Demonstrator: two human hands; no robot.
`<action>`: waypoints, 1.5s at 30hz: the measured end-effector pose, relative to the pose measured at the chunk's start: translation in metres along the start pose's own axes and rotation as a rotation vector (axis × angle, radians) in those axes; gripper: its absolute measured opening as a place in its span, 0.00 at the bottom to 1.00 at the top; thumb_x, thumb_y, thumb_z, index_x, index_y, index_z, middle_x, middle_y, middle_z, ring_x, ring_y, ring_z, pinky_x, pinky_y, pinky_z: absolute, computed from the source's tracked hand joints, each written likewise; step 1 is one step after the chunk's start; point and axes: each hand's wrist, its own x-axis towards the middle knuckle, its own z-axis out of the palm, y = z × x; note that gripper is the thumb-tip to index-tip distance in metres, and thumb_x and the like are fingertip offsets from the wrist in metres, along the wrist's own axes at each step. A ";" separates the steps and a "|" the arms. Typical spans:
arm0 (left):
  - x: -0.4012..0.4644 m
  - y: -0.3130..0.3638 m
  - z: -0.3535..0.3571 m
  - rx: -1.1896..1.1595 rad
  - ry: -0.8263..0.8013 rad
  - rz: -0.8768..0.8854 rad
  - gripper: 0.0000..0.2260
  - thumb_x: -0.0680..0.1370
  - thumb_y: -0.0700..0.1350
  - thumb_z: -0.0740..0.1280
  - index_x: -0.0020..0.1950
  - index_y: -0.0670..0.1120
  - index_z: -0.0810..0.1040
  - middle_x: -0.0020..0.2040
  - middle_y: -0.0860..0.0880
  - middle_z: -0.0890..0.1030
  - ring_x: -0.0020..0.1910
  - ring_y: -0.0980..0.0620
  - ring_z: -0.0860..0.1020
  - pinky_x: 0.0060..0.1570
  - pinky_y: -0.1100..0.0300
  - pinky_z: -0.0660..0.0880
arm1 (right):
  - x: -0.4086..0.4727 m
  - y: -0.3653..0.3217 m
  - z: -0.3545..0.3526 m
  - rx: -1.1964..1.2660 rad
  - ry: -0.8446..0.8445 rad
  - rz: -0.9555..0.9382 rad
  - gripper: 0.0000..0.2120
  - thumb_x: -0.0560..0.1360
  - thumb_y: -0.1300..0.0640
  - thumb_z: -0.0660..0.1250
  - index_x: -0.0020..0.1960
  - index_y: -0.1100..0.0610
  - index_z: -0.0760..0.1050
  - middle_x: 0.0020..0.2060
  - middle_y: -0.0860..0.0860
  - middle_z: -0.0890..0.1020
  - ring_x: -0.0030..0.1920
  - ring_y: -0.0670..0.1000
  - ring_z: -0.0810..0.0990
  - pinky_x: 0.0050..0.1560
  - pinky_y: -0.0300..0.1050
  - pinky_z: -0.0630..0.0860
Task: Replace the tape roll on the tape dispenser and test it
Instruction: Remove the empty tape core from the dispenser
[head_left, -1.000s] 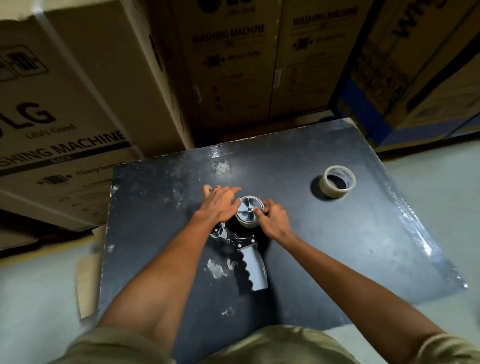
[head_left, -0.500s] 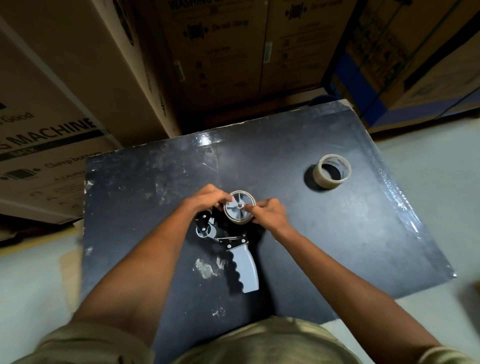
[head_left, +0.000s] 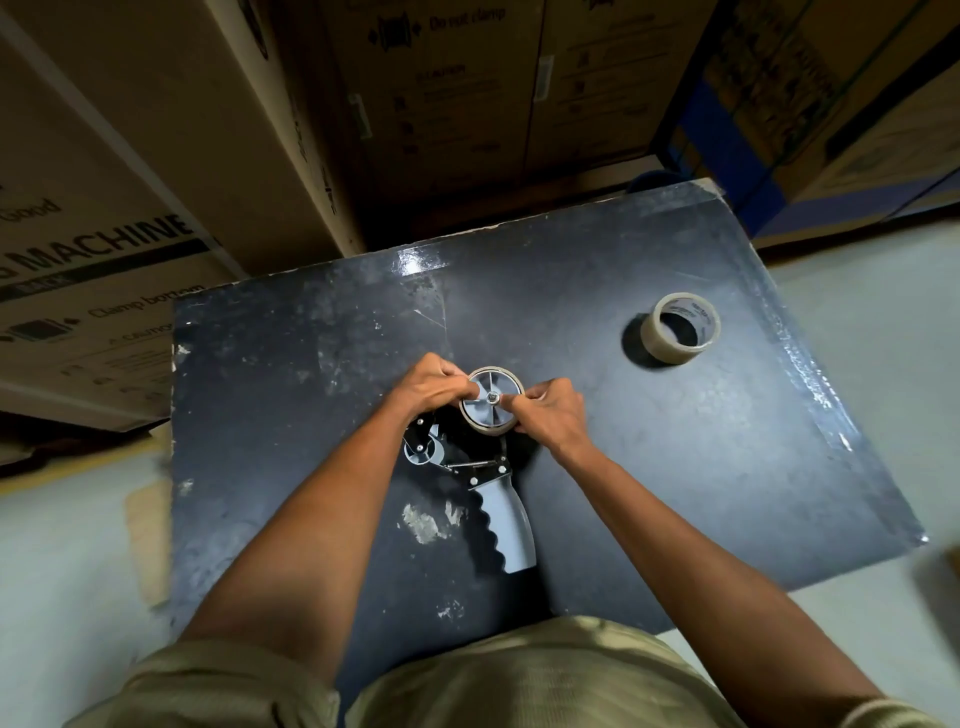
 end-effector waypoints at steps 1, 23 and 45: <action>0.000 0.000 0.001 -0.010 0.012 0.004 0.04 0.69 0.42 0.74 0.42 0.43 0.86 0.29 0.51 0.77 0.27 0.58 0.71 0.27 0.67 0.66 | -0.002 -0.002 -0.001 -0.019 0.009 -0.004 0.20 0.62 0.45 0.76 0.24 0.58 0.74 0.23 0.50 0.78 0.34 0.56 0.85 0.37 0.51 0.82; -0.023 -0.003 -0.001 -0.112 0.022 0.120 0.23 0.59 0.52 0.72 0.54 0.53 0.83 0.40 0.53 0.81 0.44 0.52 0.77 0.53 0.56 0.70 | -0.014 -0.017 -0.021 -0.218 -0.078 -0.173 0.13 0.74 0.47 0.75 0.46 0.57 0.82 0.41 0.54 0.86 0.50 0.59 0.84 0.49 0.49 0.78; -0.031 -0.037 0.030 0.438 0.407 0.275 0.13 0.67 0.47 0.75 0.51 0.51 0.85 0.52 0.56 0.80 0.52 0.48 0.77 0.52 0.54 0.72 | -0.036 -0.008 -0.005 -0.172 0.042 -0.537 0.34 0.60 0.48 0.82 0.64 0.55 0.76 0.52 0.50 0.86 0.51 0.54 0.85 0.51 0.49 0.81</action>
